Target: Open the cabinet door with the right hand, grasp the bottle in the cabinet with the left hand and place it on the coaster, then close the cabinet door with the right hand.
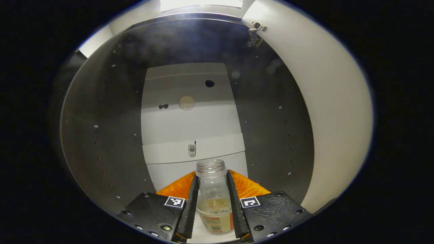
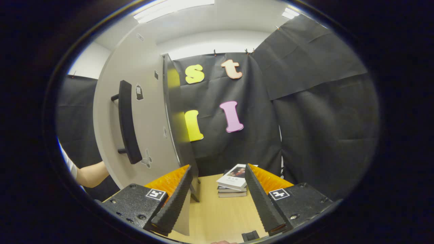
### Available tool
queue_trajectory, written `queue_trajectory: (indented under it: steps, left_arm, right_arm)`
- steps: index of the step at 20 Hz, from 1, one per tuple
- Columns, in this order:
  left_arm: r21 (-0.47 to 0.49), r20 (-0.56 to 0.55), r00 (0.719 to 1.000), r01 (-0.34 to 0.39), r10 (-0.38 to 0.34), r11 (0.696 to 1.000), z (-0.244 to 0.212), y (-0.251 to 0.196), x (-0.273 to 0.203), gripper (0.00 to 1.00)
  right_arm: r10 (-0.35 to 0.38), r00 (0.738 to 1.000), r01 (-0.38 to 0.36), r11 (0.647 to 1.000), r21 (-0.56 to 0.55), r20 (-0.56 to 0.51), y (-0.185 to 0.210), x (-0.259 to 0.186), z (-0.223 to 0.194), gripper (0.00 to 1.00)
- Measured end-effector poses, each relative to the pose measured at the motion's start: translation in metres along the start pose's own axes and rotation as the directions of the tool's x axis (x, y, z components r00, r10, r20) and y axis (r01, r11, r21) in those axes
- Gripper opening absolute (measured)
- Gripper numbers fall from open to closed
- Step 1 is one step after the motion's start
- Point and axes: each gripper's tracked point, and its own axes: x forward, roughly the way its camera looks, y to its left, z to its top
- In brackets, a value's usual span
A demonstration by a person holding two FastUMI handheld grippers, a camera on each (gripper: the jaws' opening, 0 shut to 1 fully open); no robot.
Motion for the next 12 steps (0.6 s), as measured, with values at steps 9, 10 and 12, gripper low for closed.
queue_trajectory:
  steps: [9, 10, 12]
  left_arm:
    - [-0.043, 0.057, 0.995, -0.074, 0.076, 0.996, 0.013, 0.034, -0.098, 0.45]
    - [-0.040, 0.052, 0.994, -0.095, 0.097, 0.995, 0.008, 0.042, -0.109, 0.45]
    - [-0.014, 0.048, 0.987, -0.155, 0.155, 0.988, -0.003, 0.061, -0.136, 0.45]
  right_arm:
    - [0.064, 0.997, -0.063, 0.998, -0.014, 0.049, 0.023, 0.008, 0.019, 0.95]
    - [0.067, 0.996, -0.066, 0.998, -0.020, 0.057, 0.025, 0.008, 0.022, 0.95]
    - [0.077, 0.994, -0.075, 0.997, -0.035, 0.074, 0.030, 0.007, 0.026, 0.95]
